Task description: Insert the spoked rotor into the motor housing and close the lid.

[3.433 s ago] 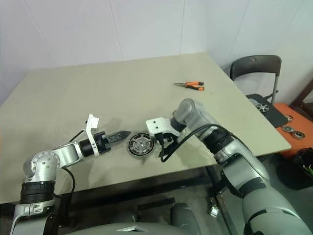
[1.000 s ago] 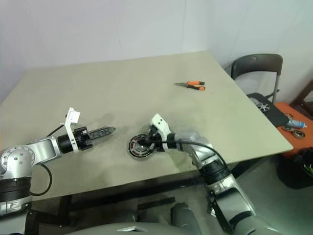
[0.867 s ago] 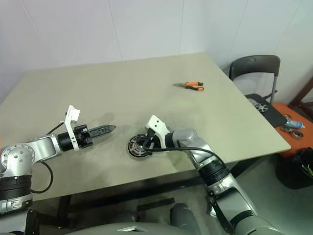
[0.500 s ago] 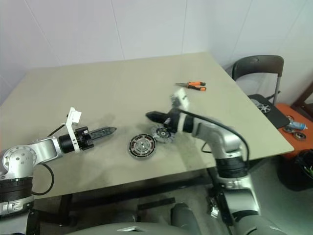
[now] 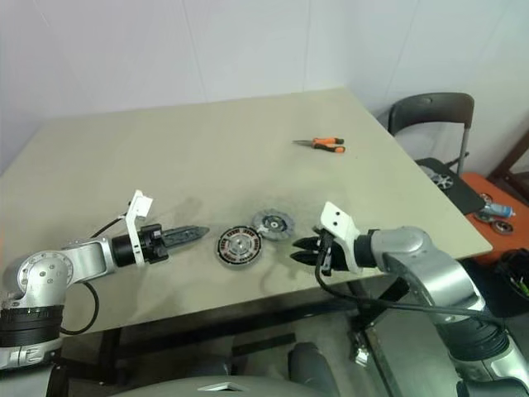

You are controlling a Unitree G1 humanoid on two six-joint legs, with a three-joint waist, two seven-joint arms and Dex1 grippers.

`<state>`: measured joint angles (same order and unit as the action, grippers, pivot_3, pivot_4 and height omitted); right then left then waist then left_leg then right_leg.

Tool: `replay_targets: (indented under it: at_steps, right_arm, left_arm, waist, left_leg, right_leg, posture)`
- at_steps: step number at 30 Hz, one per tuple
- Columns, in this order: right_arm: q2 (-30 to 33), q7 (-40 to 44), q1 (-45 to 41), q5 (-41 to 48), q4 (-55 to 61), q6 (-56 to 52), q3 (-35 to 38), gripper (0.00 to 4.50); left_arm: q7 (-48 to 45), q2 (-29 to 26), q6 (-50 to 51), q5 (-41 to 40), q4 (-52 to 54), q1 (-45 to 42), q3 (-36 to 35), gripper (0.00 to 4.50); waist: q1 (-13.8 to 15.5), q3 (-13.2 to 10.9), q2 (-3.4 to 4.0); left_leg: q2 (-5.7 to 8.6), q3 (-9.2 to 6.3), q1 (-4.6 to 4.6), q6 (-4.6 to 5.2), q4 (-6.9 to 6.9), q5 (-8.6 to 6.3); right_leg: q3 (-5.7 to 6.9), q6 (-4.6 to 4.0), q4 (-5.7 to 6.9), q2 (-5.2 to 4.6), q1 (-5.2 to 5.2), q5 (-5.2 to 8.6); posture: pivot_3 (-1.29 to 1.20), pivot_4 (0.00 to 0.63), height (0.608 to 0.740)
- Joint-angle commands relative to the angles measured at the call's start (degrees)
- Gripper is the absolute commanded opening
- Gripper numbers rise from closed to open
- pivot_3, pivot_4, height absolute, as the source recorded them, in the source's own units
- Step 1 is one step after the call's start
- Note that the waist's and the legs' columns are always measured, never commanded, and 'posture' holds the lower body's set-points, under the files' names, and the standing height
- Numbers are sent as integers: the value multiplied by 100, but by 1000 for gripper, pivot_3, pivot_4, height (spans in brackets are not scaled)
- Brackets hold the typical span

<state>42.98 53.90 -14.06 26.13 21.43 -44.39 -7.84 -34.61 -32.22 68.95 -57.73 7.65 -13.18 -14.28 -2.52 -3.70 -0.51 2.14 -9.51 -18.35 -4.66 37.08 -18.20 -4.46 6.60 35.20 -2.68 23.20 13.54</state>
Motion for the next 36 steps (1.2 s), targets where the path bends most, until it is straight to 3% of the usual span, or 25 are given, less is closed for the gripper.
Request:
replay_targets:
  at_steps: [1, 5, 12, 21, 36]
  right_arm:
    - [-467, -405, -210, 239, -332, -276, 279, 1226]
    - [-1944, -1644, -724, 1745, -1184, -2338, 1791, 1226]
    - [-2996, -2659, -713, 3079, -1490, -4440, 3567, 1226]
    - [-3395, -3470, -276, 2842, -1150, -4541, 3668, 1226]
    - [-3783, -3869, -48, 2542, -1413, -3693, 3298, 1226]
  left_arm:
    - [-18, 50, -136, 52, 54, -61, 9, 2390]
    - [83, 141, -164, 37, 134, 44, -59, 2390]
    - [109, 106, -135, -1, 185, 166, -150, 2390]
    - [78, 65, -150, 60, 74, 38, -66, 2390]
    - [72, 91, -210, 144, 17, 13, -42, 2390]
  waist:
    - [16, 0, -2]
    - [22, 0, 2]
    - [183, 0, 5]
    - [131, 0, 26]
    - [131, 0, 31]
  left_leg:
    - [1, -1, -4, 0, -1, 0]
    - [0, -5, -10, 0, -10, 0]
    - [0, -9, -20, 3, -18, -1]
    - [0, -2, -14, 3, -14, -1]
    - [-1, -2, -13, 3, -15, -1]
  right_leg:
    - [0, -1, 0, -1, 2, -1]
    - [-4, -29, 4, -1, 17, -28]
    - [4, -30, 0, -1, 25, -28]
    - [0, -10, 4, 1, 23, -11]
    - [0, -9, 3, 1, 22, -11]
  posture:
    - [0, 0, 740]
    - [0, 0, 740]
    - [0, 0, 740]
    - [0, 0, 740]
    - [0, 0, 740]
